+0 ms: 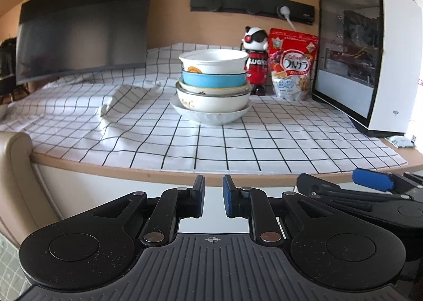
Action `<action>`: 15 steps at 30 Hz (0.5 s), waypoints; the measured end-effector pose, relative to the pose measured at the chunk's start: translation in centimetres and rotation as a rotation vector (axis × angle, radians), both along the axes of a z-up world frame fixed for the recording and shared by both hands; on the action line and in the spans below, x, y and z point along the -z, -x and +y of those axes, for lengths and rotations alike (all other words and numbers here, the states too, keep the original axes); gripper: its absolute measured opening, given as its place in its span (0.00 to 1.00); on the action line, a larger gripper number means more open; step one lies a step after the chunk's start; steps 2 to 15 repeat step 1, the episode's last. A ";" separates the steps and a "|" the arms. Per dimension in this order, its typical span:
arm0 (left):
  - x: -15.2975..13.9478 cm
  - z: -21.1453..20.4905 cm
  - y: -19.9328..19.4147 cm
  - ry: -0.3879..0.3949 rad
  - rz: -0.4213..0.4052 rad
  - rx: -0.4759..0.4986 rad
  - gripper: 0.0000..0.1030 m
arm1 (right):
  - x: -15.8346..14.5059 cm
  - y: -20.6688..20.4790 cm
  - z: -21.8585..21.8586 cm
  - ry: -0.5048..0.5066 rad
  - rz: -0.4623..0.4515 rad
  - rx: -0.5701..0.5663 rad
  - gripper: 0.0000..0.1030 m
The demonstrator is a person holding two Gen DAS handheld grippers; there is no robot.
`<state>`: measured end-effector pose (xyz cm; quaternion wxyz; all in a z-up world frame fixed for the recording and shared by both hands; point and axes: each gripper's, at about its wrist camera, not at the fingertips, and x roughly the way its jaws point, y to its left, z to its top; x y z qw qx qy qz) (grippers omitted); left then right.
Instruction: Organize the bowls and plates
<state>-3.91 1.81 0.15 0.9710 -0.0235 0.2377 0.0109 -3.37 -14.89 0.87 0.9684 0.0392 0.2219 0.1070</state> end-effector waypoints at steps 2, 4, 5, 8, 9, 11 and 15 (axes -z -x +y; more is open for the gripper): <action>-0.1 0.3 -0.4 0.009 0.014 0.005 0.17 | 0.0 -0.2 0.0 -0.001 0.003 0.003 0.76; -0.1 0.3 -0.4 0.009 0.014 0.005 0.17 | 0.0 -0.2 0.0 -0.001 0.003 0.003 0.76; -0.1 0.3 -0.4 0.009 0.014 0.005 0.17 | 0.0 -0.2 0.0 -0.001 0.003 0.003 0.76; -0.1 0.3 -0.4 0.009 0.014 0.005 0.17 | 0.0 -0.2 0.0 -0.001 0.003 0.003 0.76; -0.1 0.3 -0.4 0.009 0.014 0.005 0.17 | 0.0 -0.2 0.0 -0.001 0.003 0.003 0.76; -0.1 0.3 -0.4 0.009 0.014 0.005 0.17 | 0.0 -0.2 0.0 -0.001 0.003 0.003 0.76; -0.1 0.3 -0.4 0.009 0.014 0.005 0.17 | 0.0 -0.2 0.0 -0.001 0.003 0.003 0.76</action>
